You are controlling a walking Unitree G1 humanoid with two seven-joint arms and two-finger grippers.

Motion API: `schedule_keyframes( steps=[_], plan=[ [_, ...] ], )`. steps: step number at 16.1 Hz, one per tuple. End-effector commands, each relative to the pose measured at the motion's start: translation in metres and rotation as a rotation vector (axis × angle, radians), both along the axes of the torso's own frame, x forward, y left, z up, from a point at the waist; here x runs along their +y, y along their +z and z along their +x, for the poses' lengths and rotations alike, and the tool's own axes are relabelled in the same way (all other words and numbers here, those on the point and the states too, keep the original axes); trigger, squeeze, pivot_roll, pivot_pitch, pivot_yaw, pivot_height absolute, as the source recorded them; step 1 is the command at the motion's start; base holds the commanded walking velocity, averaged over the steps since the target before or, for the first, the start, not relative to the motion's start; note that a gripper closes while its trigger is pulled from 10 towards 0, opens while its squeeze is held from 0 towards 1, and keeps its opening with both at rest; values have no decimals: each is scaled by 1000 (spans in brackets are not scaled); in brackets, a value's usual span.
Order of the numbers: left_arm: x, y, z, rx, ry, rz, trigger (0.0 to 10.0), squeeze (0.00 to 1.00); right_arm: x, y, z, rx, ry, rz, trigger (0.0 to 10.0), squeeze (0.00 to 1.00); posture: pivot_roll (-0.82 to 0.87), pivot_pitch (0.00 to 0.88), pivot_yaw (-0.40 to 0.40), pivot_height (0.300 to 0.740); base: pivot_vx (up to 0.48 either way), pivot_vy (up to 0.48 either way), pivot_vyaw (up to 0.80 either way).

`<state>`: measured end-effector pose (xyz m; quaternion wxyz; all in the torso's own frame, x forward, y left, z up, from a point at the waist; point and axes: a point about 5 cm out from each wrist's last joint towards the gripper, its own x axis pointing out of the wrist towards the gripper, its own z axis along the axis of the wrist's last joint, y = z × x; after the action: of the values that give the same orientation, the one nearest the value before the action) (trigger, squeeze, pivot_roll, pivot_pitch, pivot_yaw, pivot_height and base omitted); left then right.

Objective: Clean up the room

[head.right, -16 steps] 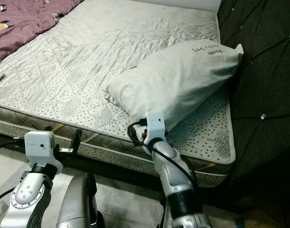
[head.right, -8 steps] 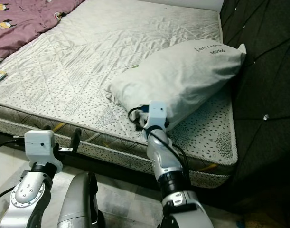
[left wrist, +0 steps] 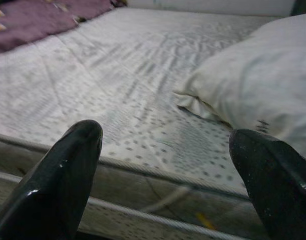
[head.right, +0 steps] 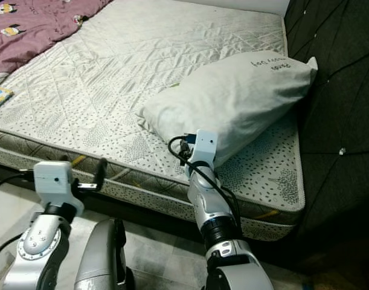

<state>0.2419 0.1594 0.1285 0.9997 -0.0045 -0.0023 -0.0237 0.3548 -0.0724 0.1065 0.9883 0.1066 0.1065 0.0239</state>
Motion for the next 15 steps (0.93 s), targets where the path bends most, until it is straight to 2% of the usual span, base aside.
schedule_keyframes(
  steps=[1, 3, 6, 9, 11, 13, 14, 15],
  plan=[
    [-3, 2, -1, 2, -35, -22, 10000, 0, 21, 10, 1, -25, 39, 57, 0, 0, 112, 84, -9, 548, 0, 0, 0],
    [-7, 3, -1, -4, -74, -49, 10000, 0, 13, 6, 2, -21, 34, 64, 0, 0, 113, 83, -12, 548, 0, 0, 0],
    [-8, 2, -2, 5, -75, -49, 10000, 0, 11, 7, 4, -30, 38, 75, 0, 0, 114, 82, -16, 548, 0, 0, 0],
    [-8, 2, -2, 8, -82, -50, 10000, 0, 6, 15, 10, -74, 27, 30, 0, 0, 112, 78, -17, 548, 0, 0, 0],
    [-8, 2, -2, 7, -82, -50, 10000, 0, -16, 20, 19, -84, -51, -11, 0, 0, 112, 76, -18, 548, 0, 0, 0],
    [-10, 1, -1, 13, -101, -70, 10000, 0, -45, 26, 27, -100, -134, -49, 0, 0, 104, 68, -19, 548, 0, 0, 0],
    [-13, 0, -2, 16, -141, -89, 10000, 0, -70, 33, 32, -117, -198, -78, 0, 0, 99, 65, -17, 548, 0, 0, 0],
    [-14, 0, -2, 16, -151, -89, 10000, 0, -78, 36, 33, -122, -220, -87, 0, 0, 97, 65, -17, 548, 0, 0, 0]
  ],
)
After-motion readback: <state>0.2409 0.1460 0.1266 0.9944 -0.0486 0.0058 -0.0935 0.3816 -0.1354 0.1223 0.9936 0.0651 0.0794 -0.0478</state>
